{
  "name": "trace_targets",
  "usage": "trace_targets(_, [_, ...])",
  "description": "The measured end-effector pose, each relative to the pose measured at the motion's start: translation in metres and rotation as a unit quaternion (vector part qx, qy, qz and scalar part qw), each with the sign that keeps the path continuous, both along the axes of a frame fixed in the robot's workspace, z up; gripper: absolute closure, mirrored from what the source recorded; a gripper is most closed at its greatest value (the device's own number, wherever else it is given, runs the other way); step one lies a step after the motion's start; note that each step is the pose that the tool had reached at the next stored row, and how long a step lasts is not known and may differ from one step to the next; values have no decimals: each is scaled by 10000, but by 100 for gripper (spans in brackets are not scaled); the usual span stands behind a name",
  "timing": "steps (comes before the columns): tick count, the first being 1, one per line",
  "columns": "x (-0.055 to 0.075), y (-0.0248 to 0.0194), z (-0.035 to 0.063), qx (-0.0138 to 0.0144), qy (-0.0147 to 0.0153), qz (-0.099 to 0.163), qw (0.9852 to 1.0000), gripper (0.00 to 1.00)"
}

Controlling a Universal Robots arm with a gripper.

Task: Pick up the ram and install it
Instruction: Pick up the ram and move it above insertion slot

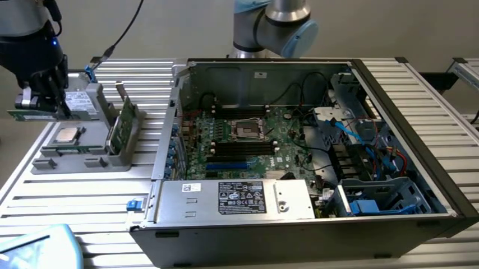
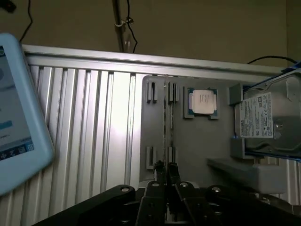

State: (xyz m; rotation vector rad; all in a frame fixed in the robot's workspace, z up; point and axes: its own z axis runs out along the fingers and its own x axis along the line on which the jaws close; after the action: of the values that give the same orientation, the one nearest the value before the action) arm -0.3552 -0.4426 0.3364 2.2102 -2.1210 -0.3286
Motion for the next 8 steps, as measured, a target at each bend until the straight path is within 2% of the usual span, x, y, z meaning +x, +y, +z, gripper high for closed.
trace_targets(3, [103,-4,92,0,43,0,10000,87])
trace_targets(8, [320,-20,311,2,62,1,10000,87])
